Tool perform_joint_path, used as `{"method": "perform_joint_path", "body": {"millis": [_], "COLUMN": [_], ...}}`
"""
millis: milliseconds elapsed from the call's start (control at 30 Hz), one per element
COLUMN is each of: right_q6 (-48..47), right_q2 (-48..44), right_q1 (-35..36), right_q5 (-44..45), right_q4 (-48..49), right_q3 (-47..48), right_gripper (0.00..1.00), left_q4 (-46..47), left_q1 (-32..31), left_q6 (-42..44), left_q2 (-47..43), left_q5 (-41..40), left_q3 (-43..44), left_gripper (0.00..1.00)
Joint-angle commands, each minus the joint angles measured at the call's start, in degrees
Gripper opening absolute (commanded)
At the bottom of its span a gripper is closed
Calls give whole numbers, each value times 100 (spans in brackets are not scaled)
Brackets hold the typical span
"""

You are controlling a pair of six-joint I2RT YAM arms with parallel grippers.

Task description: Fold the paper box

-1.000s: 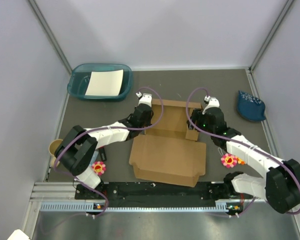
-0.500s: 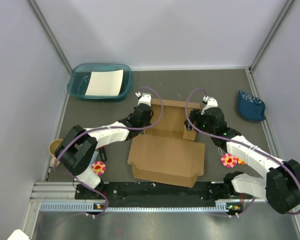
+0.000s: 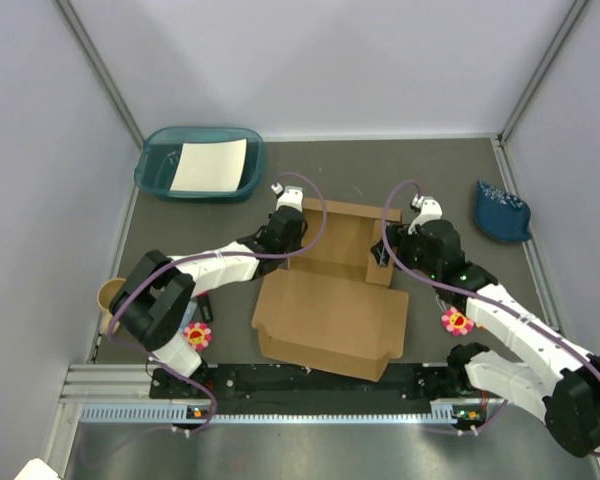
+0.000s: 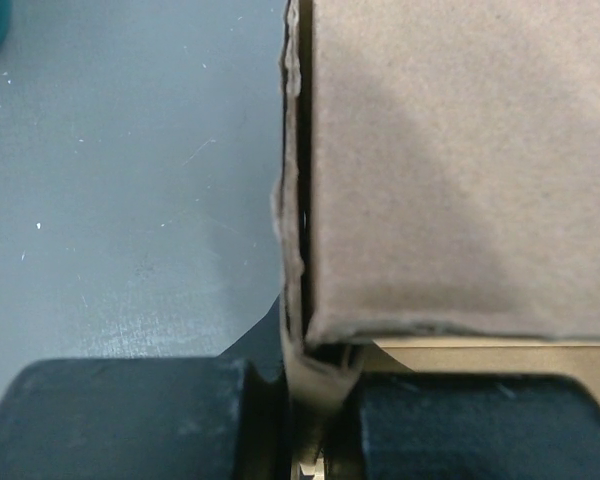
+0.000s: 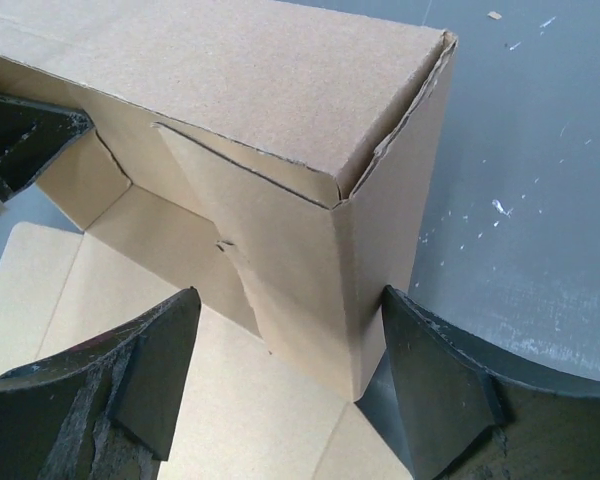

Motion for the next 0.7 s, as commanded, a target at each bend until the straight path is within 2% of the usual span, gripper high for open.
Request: {"method": "perform_joint_path", "body": {"millis": [0, 233, 500, 667], "right_q6": [-66, -13, 66, 101], "right_q2": [-121, 309, 836, 1223], "right_q1": [70, 62, 70, 79], "right_q5": [160, 697, 873, 917], "right_q4": [-5, -66, 276, 338], "right_q3": [186, 124, 203, 379], "right_gripper": [72, 65, 54, 50], "left_q4": [-449, -422, -317, -168], "left_q1": [-20, -29, -29, -55], "left_q6": [-137, -137, -137, -111], "left_q2": [136, 40, -31, -127], "left_q5": [282, 308, 414, 484], "left_q3": [48, -4, -84, -154], "left_gripper": [0, 0, 0, 0]}}
